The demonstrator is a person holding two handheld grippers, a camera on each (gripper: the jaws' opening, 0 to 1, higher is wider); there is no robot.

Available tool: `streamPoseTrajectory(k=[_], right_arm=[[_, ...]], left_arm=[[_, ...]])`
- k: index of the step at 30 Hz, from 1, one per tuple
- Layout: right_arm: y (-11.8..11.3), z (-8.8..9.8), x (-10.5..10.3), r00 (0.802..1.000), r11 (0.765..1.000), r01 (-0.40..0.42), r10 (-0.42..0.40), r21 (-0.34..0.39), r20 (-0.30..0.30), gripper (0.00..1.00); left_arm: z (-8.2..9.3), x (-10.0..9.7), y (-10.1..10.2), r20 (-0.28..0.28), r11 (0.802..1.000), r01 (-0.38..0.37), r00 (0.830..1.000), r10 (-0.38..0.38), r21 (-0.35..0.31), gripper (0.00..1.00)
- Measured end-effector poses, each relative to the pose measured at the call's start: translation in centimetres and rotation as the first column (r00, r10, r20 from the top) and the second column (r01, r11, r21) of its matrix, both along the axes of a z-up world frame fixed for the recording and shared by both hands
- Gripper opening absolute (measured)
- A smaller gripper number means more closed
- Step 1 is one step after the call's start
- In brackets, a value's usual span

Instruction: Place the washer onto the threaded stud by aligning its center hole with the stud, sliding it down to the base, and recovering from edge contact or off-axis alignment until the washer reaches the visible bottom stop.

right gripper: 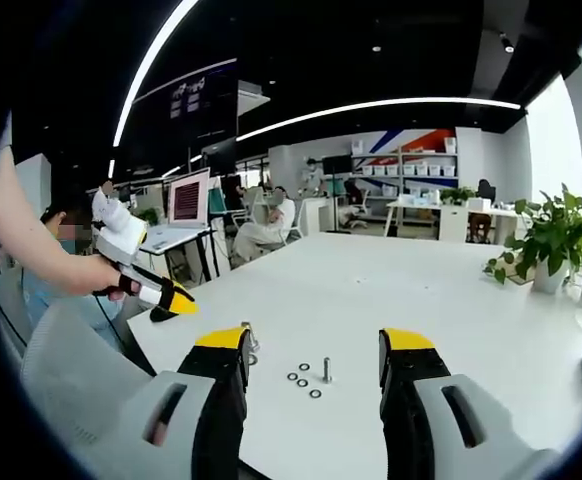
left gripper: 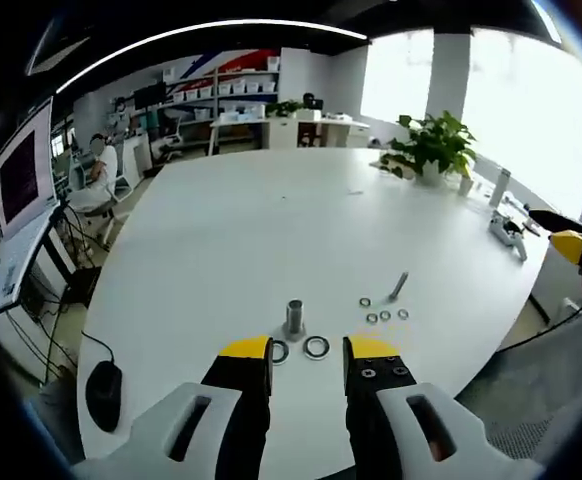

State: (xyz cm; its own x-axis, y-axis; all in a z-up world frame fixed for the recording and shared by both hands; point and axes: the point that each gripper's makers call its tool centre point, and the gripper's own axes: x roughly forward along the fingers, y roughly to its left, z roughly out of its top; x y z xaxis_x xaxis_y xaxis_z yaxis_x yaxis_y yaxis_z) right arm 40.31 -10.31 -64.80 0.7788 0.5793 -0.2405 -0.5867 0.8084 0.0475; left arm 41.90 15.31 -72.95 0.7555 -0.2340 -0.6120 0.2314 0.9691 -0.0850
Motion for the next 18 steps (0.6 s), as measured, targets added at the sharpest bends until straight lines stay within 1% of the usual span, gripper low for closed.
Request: streamPoseTrajectory(k=[5,7,8,10,13,18], right_arm=[[0.3,-0.1,-0.1,1.000,1.000,-0.012,0.012,-0.009,-0.001,0.54],[0.3,-0.1,-0.1,1.000,1.000,-0.014,0.014,-0.011,-0.002,0.54],[0.3,-0.2,-0.1,1.000,1.000,-0.013,0.013,-0.013,-0.003,0.54],[0.2,-0.1,-0.1,1.000,1.000,-0.008,0.008,-0.010,-0.003,0.54],[0.1,-0.2,0.0,1.000,1.000,-0.005,0.005,-0.010,-0.008,0.54],[0.2,-0.2,-0.1,1.000,1.000,-0.008,0.007,-0.017,-0.004,0.54]], left_arm=[[-0.5,0.7,-0.2,-0.018,1.000,0.023,1.000,-0.023,0.020,0.26],[-0.7,0.9,-0.1,-0.024,1.000,0.018,1.000,-0.017,0.014,0.26],[-1.0,1.0,0.0,-0.040,1.000,0.009,0.999,-0.008,0.003,0.26],[-1.2,1.1,-0.1,-0.049,1.000,0.010,0.999,-0.010,0.004,0.26],[-1.6,1.2,-0.3,-0.069,0.998,0.044,0.997,-0.041,0.039,0.26],[-2.7,1.5,0.1,-0.102,0.997,0.045,0.994,-0.039,0.057,0.26]])
